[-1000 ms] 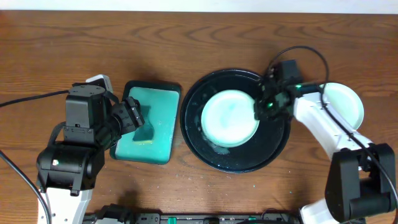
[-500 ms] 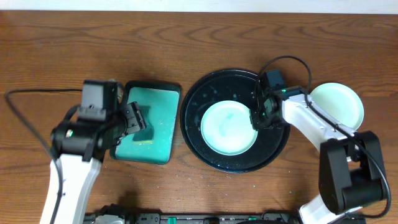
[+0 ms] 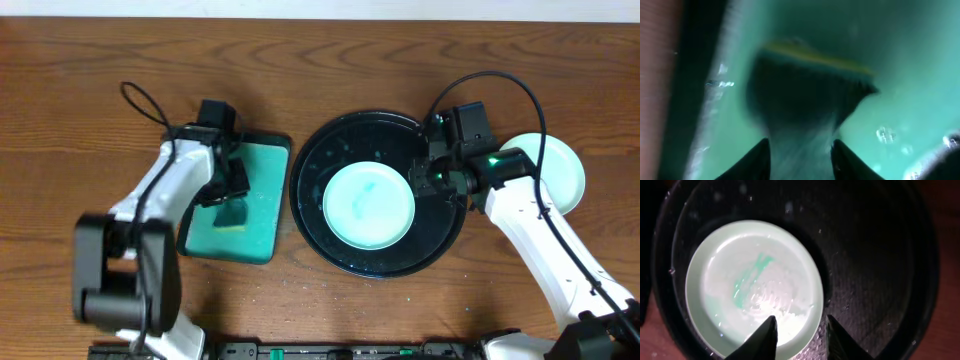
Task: Clean dirty plates on tray and stack at the side
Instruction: 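Grasp the sponge with the left gripper and bring it to the plate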
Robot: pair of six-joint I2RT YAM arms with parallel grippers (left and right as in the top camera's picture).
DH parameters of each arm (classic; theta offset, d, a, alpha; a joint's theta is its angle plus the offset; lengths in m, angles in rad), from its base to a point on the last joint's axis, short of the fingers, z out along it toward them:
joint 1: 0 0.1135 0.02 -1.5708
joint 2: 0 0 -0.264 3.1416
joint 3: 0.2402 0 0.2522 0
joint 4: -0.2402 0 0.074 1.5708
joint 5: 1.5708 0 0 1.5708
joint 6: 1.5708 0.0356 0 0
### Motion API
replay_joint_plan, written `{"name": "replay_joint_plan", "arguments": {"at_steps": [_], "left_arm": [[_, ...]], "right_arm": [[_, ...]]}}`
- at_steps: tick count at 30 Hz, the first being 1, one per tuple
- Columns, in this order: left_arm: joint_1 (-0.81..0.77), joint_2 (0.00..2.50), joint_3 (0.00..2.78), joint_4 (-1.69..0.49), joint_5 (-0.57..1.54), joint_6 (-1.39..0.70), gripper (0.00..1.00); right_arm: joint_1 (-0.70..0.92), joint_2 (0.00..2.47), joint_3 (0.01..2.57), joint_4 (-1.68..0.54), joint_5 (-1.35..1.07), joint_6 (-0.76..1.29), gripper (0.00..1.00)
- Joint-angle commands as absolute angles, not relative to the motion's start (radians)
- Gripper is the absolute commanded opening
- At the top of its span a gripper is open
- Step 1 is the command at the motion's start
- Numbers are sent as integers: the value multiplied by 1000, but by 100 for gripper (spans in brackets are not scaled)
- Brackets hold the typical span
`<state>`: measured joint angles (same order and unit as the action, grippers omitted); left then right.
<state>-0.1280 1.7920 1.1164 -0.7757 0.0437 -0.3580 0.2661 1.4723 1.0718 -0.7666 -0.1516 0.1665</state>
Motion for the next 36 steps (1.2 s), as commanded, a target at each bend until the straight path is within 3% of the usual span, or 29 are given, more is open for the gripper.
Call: {"name": "replay_joint_plan", "arguments": {"at_steps": [1, 4, 15, 21, 24, 28, 33, 36], "left_arm": [[-129, 1842, 1103, -752, 124, -352, 31], [-128, 1849, 1104, -746, 113, -352, 7], [-128, 1580, 1120, -849, 117, -339, 7], [-130, 1392, 1120, -878, 168, -321, 7], [-131, 1353, 1120, -878, 257, -321, 7], [-163, 1350, 1119, -865, 307, -322, 7], [-252, 1363, 1118, -817, 302, -322, 7], [-300, 1364, 1118, -790, 302, -322, 7]], "right_arm": [[262, 1489, 1080, -779, -184, 205, 31], [262, 1513, 1079, -781, -184, 247, 41], [261, 1678, 1079, -756, -182, 309, 39], [262, 1806, 1079, -740, -252, 200, 26], [262, 1856, 1079, -732, -300, 192, 15], [262, 1884, 1079, -725, -315, 193, 8], [262, 1857, 1079, -726, -324, 130, 9], [260, 1788, 1079, -742, -315, 114, 16]]}}
